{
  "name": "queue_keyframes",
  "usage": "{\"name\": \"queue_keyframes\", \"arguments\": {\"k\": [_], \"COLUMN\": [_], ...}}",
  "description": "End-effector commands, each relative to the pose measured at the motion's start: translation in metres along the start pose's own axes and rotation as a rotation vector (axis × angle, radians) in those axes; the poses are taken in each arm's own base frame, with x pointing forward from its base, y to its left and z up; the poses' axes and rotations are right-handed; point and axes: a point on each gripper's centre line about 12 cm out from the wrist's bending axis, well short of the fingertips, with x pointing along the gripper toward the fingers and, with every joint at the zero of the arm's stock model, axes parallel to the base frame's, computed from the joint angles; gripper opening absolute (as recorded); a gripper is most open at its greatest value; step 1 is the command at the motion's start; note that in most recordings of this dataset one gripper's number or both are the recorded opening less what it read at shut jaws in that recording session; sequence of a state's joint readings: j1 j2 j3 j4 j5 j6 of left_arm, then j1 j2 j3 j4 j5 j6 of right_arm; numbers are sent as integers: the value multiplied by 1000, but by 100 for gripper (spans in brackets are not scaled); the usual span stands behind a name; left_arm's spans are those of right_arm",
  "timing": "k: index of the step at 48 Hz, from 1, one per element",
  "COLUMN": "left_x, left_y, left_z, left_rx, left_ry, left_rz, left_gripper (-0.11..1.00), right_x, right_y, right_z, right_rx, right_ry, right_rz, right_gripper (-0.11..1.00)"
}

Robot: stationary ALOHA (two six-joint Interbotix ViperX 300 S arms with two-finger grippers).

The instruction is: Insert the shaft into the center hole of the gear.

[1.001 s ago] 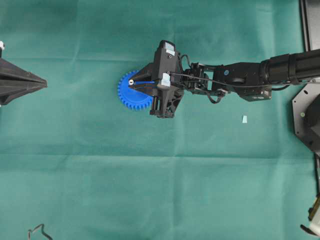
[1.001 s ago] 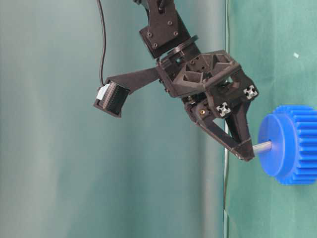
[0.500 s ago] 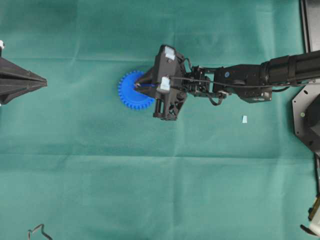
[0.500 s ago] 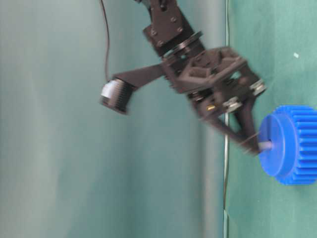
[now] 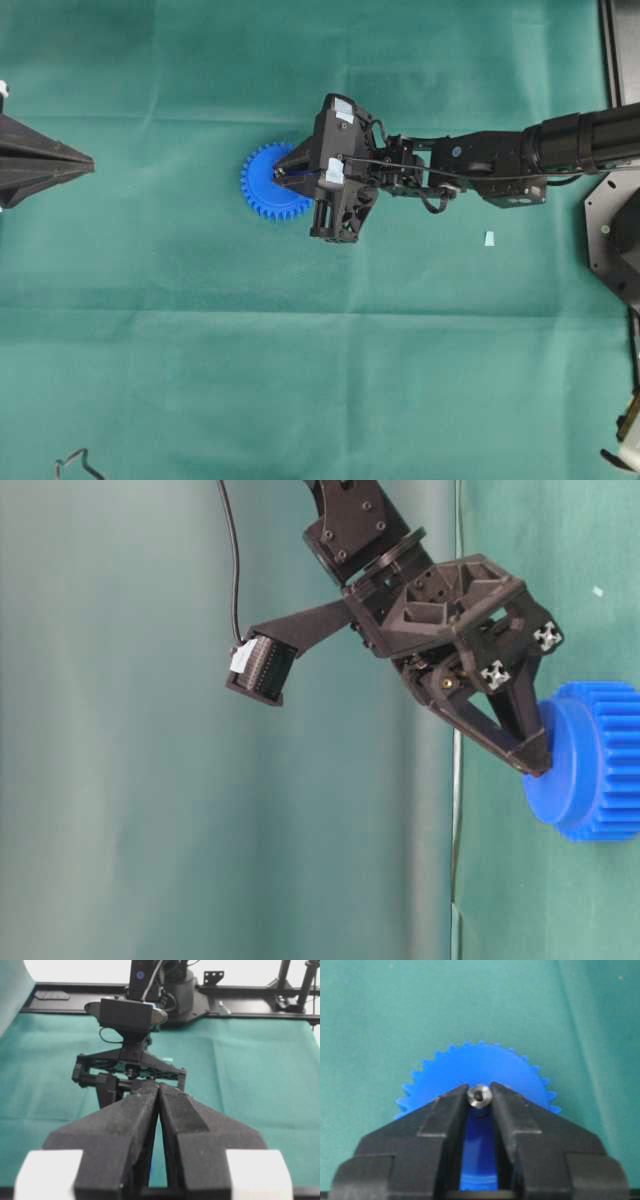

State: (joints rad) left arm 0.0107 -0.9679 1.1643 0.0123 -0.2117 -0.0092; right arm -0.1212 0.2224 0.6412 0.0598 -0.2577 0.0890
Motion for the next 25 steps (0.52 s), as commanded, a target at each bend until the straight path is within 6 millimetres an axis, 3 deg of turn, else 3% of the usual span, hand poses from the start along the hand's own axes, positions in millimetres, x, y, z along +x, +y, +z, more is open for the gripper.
{"name": "queue_keyframes", "arguments": {"k": [1, 14, 25], "left_x": [3, 3, 3], "left_y": [0, 0, 1], "left_z": [10, 10, 11], "left_rx": [3, 3, 2], "left_ry": [-28, -28, -31], "left_rz": [1, 1, 2], "left_gripper": [2, 2, 2], "right_x": [-2, -2, -16], "right_y": [4, 5, 8], "right_z": [8, 13, 35], "right_rx": [-4, 1, -4], "right_ry": [-20, -31, -95], "right_rz": [9, 11, 21], "right_gripper": [17, 20, 81]}}
